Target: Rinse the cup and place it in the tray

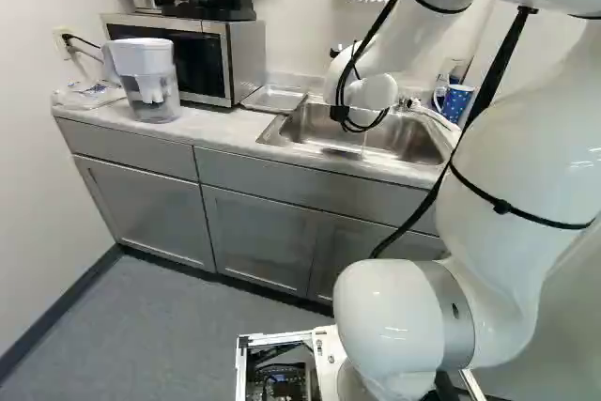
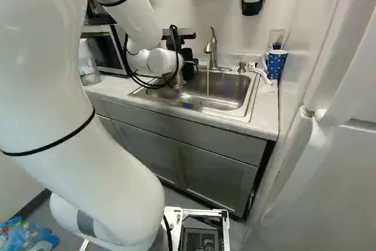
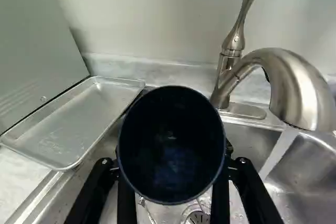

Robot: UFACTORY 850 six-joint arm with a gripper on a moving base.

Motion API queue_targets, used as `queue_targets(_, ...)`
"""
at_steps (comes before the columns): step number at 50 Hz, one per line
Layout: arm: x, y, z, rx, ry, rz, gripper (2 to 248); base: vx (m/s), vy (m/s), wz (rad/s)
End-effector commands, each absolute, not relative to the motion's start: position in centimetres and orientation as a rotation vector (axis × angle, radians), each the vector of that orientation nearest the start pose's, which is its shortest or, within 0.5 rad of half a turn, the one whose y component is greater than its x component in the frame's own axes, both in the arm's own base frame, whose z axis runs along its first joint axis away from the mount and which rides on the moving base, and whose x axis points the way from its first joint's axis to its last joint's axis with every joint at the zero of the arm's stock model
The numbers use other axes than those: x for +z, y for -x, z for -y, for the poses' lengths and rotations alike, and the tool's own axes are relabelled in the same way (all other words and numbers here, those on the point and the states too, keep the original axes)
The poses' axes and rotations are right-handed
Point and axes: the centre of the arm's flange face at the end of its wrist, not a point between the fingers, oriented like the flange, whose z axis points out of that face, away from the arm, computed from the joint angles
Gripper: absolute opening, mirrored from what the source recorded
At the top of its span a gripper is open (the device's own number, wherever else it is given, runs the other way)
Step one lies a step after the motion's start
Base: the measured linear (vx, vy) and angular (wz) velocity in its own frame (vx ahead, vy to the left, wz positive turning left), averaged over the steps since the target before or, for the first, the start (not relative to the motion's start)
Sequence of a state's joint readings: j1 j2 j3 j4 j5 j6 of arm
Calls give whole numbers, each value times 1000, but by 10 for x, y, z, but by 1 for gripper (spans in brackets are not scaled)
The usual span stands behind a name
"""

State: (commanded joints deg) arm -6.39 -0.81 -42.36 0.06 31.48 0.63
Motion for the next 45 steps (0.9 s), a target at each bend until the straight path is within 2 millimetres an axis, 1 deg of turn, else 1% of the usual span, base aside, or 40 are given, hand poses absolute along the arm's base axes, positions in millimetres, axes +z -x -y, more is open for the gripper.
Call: queue_targets(45, 508, -483, 54, -1727, 2272, -674, 125, 0, 0, 0)
